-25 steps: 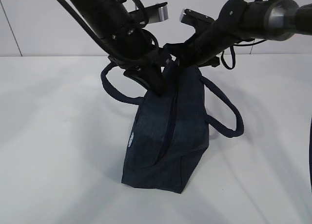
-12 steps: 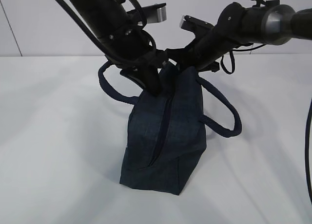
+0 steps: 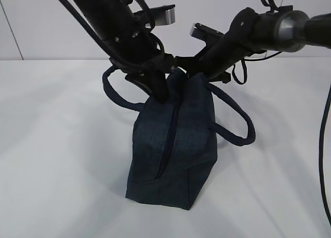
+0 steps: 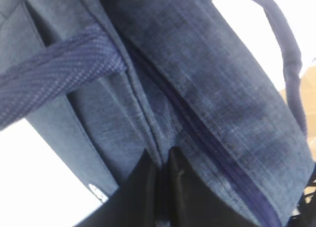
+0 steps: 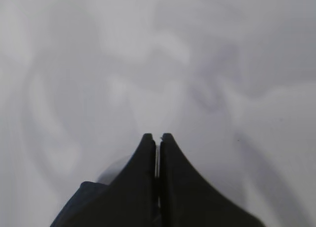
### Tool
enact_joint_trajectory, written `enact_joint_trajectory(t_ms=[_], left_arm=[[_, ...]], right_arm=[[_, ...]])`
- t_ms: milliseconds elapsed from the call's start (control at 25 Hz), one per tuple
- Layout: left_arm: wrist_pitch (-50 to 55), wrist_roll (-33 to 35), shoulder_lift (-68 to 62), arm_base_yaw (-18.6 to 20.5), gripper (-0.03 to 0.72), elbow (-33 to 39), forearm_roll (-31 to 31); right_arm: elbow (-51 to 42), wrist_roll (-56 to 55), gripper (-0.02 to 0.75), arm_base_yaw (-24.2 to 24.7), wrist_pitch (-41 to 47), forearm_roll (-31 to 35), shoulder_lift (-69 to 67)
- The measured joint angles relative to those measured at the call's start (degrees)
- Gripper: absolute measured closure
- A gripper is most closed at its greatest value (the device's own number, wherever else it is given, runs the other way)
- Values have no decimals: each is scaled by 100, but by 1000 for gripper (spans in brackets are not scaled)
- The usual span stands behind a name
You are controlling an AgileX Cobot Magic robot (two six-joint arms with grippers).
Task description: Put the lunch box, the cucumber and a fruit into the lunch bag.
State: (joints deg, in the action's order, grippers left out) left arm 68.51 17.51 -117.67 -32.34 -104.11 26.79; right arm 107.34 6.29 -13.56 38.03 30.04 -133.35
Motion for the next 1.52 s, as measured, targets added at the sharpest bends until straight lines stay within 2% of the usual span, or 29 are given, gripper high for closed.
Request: enact_joint_trajectory(t_ms=[160,280,360,440,560,800,920,1000,1120,1200,1280,1520], left_arm=[[39,-306,24,0,659,0,0],[86,-479,46,0,513,0,0],[-29,-601,46,45,377,0,0],[-219,-668,46,81,296,0,0],[-569,-689,46,162,253,0,0],[-1099,-702,-57,185,242,0,304],[-1225,-702,-290,185,254,-57,485],[-1245,-702,-414,185,289,-129,516],[-1245,-702,-490,185,437,-201,526],[-1245,-688,-490,185,593,-222,538],[-1245,-637,-490,185,662,-225,538],[-1103,-626,-490,185,694,-352,476]], right_arm=[[233,0,738,12,194,0,-37],[429,11,738,12,345,-10,-63],[546,24,738,12,414,-35,-63],[634,46,738,12,489,-35,-66],[744,65,738,12,606,-44,-66],[777,89,738,15,646,-44,-66],[777,94,738,15,646,-44,-66],[777,102,738,15,646,-44,-66],[777,108,738,24,646,-56,-66],[777,116,738,24,646,-89,-66],[777,122,738,24,646,-135,-74],[790,130,738,27,601,-307,-228]])
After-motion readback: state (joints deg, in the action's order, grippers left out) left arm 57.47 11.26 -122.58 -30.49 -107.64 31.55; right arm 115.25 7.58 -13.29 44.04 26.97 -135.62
